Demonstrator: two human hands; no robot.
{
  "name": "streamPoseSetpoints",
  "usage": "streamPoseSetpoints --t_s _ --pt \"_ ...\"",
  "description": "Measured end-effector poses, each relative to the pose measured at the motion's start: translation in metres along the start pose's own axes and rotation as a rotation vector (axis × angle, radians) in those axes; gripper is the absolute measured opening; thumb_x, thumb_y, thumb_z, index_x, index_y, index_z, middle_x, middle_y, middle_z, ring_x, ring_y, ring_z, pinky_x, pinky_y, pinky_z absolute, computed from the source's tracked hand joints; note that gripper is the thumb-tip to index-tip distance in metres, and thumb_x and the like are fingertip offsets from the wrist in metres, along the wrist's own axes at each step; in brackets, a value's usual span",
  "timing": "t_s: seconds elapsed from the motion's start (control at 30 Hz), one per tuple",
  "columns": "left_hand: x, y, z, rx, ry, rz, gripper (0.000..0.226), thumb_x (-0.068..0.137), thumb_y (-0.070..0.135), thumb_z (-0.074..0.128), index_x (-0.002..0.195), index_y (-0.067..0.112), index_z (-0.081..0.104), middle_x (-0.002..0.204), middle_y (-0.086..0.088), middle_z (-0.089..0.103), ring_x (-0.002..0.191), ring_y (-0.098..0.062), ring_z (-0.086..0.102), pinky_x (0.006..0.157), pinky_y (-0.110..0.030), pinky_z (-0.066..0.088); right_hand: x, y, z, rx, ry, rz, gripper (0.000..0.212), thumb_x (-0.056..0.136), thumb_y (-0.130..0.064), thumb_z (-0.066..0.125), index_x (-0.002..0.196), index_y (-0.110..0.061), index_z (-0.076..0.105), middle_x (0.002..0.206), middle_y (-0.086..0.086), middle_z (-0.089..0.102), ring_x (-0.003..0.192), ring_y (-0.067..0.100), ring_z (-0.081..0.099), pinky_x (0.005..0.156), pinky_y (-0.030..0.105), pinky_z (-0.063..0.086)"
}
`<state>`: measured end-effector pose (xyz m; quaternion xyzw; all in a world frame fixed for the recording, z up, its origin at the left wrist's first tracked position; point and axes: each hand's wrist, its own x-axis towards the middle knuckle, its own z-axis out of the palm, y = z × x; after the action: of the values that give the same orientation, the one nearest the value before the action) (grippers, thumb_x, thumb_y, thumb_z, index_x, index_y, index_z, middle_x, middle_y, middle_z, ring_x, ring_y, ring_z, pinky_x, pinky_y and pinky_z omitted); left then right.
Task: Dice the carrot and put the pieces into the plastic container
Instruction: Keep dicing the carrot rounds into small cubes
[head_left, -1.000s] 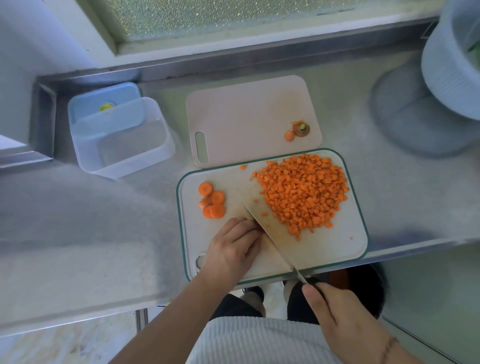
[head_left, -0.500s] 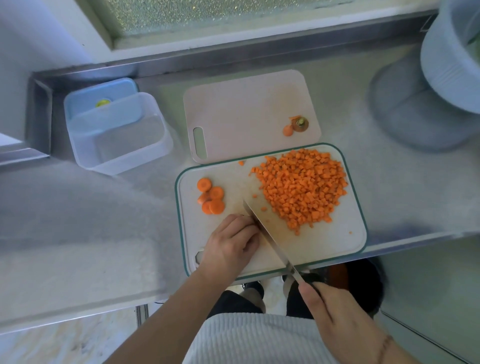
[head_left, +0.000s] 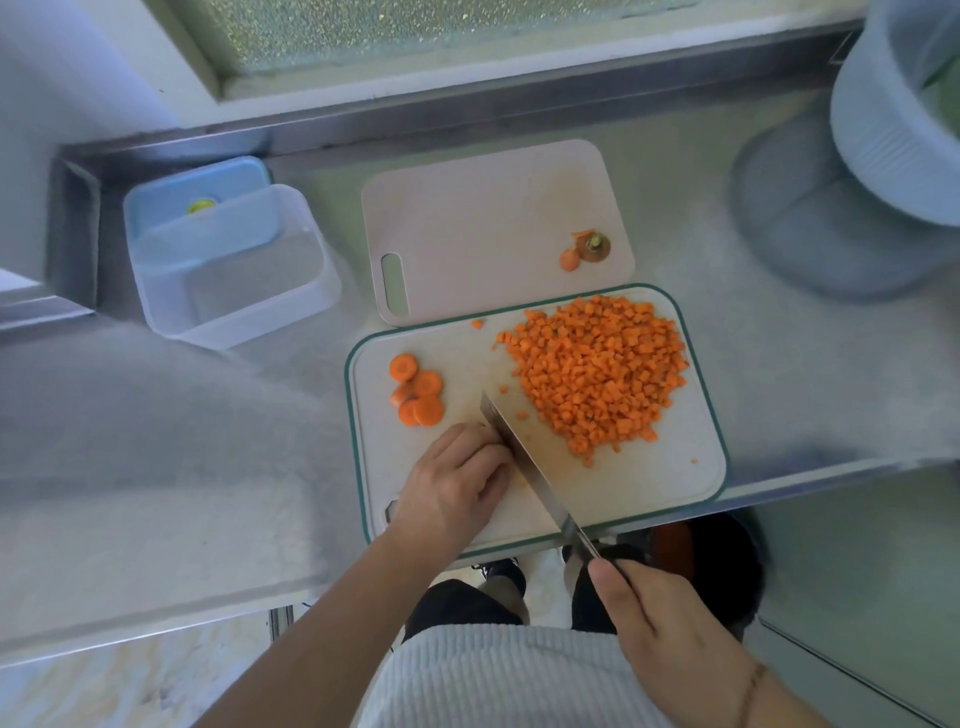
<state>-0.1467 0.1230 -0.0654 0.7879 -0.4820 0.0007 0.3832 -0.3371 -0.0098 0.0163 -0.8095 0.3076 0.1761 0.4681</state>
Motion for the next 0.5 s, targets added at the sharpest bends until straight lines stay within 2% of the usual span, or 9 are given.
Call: streamPoseSetpoints --t_s 0.17,0.33,0.5 --pt "-0.001 0.0 -0.002 0.001 0.005 -0.035 0.015 0.092 0.002 0.059 0.085 0.002 0.072 0.092 -0.007 0.07 0.09 -0.023 0.066 0.083 -0.029 0.054 0.012 -0.01 0.006 0.039 -0.046 -0.012 0.087 0.077 -0.086 0.01 0.082 -0.016 0.062 0.077 0.005 0.065 0.078 0.013 0.061 0.079 0.038 0.05" --pt "0.002 0.0 -0.003 0.009 0.036 -0.049 0.02 0.088 -0.001 0.053 0.08 0.003 0.071 0.087 -0.005 0.07 0.085 -0.022 0.066 0.075 -0.031 0.055 0.034 -0.026 0.004 0.058 0.032 -0.117 0.075 0.084 -0.077 0.014 0.069 -0.012 0.049 0.065 0.011 0.053 0.062 0.02 0.051 0.065 0.042 0.045" --pt "-0.002 -0.002 -0.01 -0.003 0.05 -0.018 0.016 0.089 -0.001 0.055 0.083 0.006 0.069 0.092 -0.006 0.071 0.086 -0.02 0.065 0.074 -0.029 0.055 0.014 -0.017 -0.002 0.026 0.036 -0.107 0.067 0.09 -0.07 0.018 0.082 -0.018 0.061 0.073 -0.001 0.064 0.074 0.012 0.061 0.073 0.036 0.05"
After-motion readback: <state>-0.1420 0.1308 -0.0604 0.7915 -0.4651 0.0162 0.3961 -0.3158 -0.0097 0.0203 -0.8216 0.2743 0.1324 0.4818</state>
